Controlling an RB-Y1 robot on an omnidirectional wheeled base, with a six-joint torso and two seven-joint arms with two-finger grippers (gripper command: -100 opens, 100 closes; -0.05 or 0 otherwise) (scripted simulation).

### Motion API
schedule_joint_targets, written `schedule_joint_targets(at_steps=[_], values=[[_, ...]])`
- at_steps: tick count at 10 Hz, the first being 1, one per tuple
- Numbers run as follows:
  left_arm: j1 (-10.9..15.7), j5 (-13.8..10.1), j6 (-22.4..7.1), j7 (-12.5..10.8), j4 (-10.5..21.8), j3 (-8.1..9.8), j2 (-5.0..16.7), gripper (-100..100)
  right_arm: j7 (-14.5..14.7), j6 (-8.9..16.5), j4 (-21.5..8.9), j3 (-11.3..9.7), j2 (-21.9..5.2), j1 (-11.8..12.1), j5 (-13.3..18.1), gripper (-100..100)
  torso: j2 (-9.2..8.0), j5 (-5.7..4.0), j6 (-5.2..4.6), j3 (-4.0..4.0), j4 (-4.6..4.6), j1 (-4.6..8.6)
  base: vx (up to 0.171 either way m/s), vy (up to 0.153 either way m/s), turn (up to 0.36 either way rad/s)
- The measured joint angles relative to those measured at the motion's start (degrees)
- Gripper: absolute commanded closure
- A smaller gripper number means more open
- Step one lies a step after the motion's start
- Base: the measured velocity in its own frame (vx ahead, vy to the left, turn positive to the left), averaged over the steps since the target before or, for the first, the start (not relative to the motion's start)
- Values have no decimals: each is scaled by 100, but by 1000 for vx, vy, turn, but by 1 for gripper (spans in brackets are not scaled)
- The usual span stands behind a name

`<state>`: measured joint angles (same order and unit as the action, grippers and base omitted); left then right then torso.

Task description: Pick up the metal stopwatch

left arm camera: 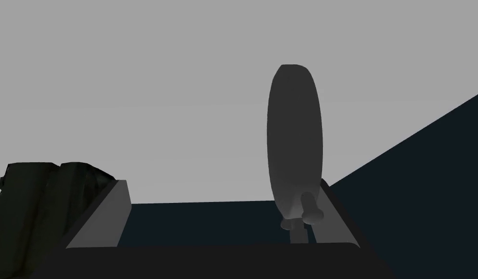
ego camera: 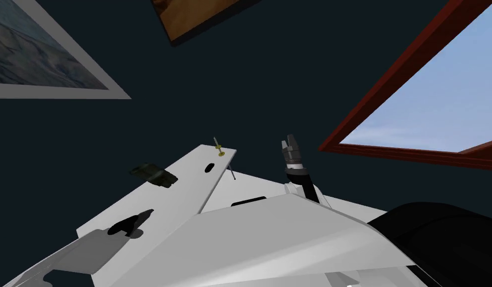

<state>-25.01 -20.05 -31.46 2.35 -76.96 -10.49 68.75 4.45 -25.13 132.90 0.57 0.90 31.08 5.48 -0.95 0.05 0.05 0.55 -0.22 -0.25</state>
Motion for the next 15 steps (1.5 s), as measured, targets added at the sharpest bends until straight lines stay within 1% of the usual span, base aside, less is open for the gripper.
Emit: schedule_joint_targets(at_steps=[1, 2, 3, 4, 6, 7, 8, 10, 12, 13, 14, 15], values=[[40, -14, -95, -65, 116, 37, -66, -100, 0, 0, 0, 0, 0, 1, 0, 0, -5, 1, 5, 3, -1, 3, -175, 9, -117], [104, -27, -155, -90, 207, 30, -108, -100, 0, 0, 0, 1, 0, 2, 0, 0, 14, -1, 10, -6, 2, 12, -151, 7, -268], [171, -77, -187, -99, 363, 19, -149, -100, 0, 0, 0, 0, 0, 1, 0, 0, 25, -2, 3, -14, 5, 14, -180, 11, -352], [244, -169, -234, -114, 524, 20, -170, -100, 0, 0, 0, 0, 0, 2, 0, 0, 22, -2, 4, -13, 5, 13, -209, -2, -472], [492, -299, -352, -144, 942, -14, -300, -100, 0, 0, 0, 0, 0, 0, 0, 0, -5, -2, 3, 3, -1, 13, -284, -10, -455], [561, -371, -443, -180, 1106, -2, -335, -100, 0, 0, 0, 0, 0, 0, 0, 0, -16, -3, 6, 10, -4, 16, -124, -11, -75], [568, -379, -464, -190, 1122, 0, -338, 100, 0, 0, 0, 2, 0, 4, 0, 0, 24, -2, 16, -11, 3, 8, -22, -2, 17], [561, -379, -469, -190, 1126, -1, -338, 100, 0, 0, 0, 2, -1, 5, 0, 0, 80, 1, 5, -44, 16, 2, -9, -1, 2], [564, -380, -468, -193, 1124, 1, -338, 100, 0, -1, 0, 2, -1, 5, 0, 0, 88, 2, 9, -50, 19, -1, 0, 0, 0], [564, -380, -468, -193, 1124, 1, -339, 0, 0, -1, 0, 2, -1, 5, 0, 0, 89, 2, 9, -50, 19, -1, 0, 0, 0], [564, -380, -468, -193, 1124, 1, -339, 100, 0, -1, 0, 2, -1, 5, 0, 0, 90, 1, 8, -51, 20, -1, 120, 19, 220], [531, -342, -450, -198, 1071, 6, -337, 100, 0, -1, 1, 3, -1, 8, 0, 0, 120, 0, 20, -67, 26, -7, 219, 26, 417]])
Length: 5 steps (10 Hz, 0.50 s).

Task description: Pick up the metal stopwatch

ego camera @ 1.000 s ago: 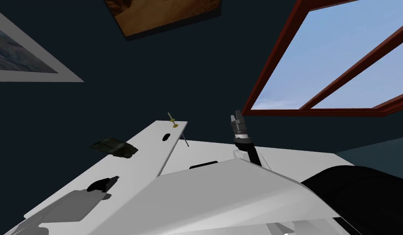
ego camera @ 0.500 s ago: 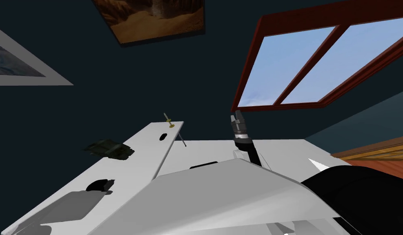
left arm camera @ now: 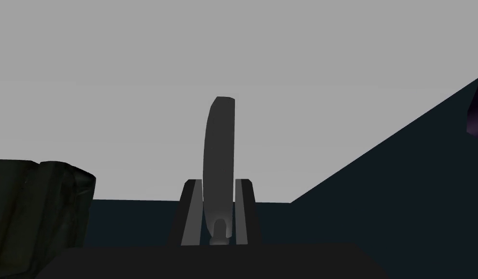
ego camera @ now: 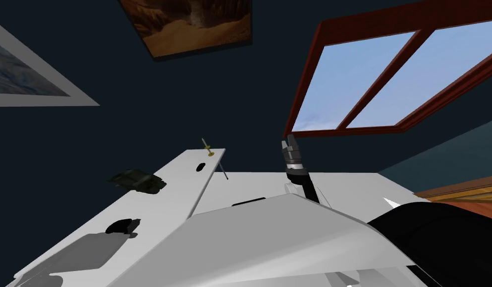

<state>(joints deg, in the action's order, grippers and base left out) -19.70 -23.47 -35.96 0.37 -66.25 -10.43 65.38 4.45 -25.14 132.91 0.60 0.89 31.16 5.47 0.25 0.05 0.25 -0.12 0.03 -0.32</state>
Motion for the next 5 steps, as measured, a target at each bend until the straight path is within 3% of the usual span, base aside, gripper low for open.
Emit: schedule_joint_targets(at_steps=[3, 5], values=[[-267, 215, 161, 47, -500, 14, 121, 100, 0, -1, 1, 0, 0, 2, 0, 0, 67, 1, -6, -39, 13, 12, 281, -12, 446], [-476, 341, 284, 97, -933, 38, 244, 100, 0, -1, 1, 1, -1, 2, 0, 0, 62, 2, -7, -37, 12, 2, 232, -12, 430]])
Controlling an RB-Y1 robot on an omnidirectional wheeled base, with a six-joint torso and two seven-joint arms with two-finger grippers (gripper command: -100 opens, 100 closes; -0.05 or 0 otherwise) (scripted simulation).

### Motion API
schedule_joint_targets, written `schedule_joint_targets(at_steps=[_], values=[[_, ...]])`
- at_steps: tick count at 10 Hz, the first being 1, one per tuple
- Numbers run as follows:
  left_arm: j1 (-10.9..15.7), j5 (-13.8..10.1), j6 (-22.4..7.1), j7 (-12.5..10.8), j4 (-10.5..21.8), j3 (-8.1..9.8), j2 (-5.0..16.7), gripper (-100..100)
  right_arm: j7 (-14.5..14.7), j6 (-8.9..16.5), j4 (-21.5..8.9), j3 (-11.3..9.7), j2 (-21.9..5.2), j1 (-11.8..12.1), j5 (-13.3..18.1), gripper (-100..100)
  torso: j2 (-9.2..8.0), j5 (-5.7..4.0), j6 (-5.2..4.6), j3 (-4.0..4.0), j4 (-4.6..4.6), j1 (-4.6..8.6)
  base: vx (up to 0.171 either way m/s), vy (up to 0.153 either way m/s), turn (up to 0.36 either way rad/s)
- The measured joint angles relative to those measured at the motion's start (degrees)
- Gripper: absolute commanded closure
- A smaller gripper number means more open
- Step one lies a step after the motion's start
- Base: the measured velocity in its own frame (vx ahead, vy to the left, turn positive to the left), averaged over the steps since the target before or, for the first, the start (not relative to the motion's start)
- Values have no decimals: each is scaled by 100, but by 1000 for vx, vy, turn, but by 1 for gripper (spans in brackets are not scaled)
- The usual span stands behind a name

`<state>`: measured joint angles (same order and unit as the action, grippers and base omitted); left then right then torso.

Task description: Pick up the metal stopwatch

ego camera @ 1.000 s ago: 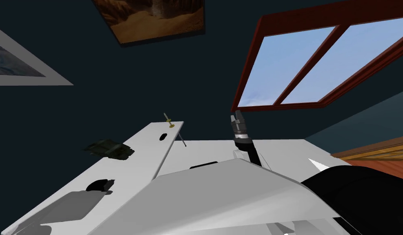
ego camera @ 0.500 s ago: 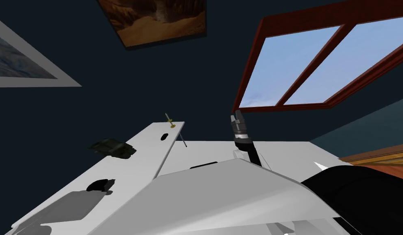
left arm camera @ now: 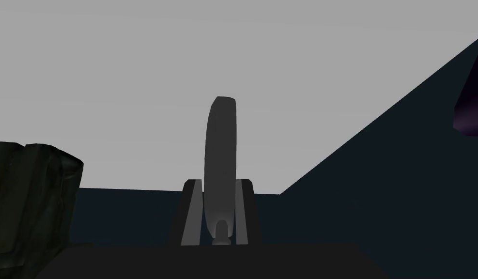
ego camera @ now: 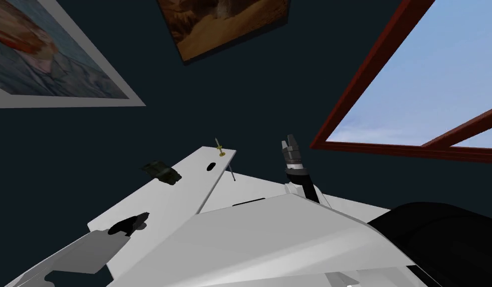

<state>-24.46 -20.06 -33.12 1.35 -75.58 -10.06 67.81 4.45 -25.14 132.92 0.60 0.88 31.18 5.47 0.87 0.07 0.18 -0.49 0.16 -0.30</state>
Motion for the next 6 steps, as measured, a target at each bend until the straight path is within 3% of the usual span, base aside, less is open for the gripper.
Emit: schedule_joint_targets(at_steps=[2, 5, 6], values=[[-139, 118, 204, 94, -270, -26, 85, 100, 0, 0, 0, 0, 0, -1, 0, 0, -8, 3, -1, 5, -1, 3, 228, -59, 419], [-326, 254, 349, 156, -688, -25, 195, 100, 0, 0, -1, 0, 0, -2, 0, 0, -38, 4, 0, 21, -7, -5, 107, -37, 178], [-333, 256, 364, 162, -703, -28, 197, 0, 0, 1, -1, -1, 0, -4, 0, 0, -56, 5, -10, 30, -10, -15, 10, -7, -13]])
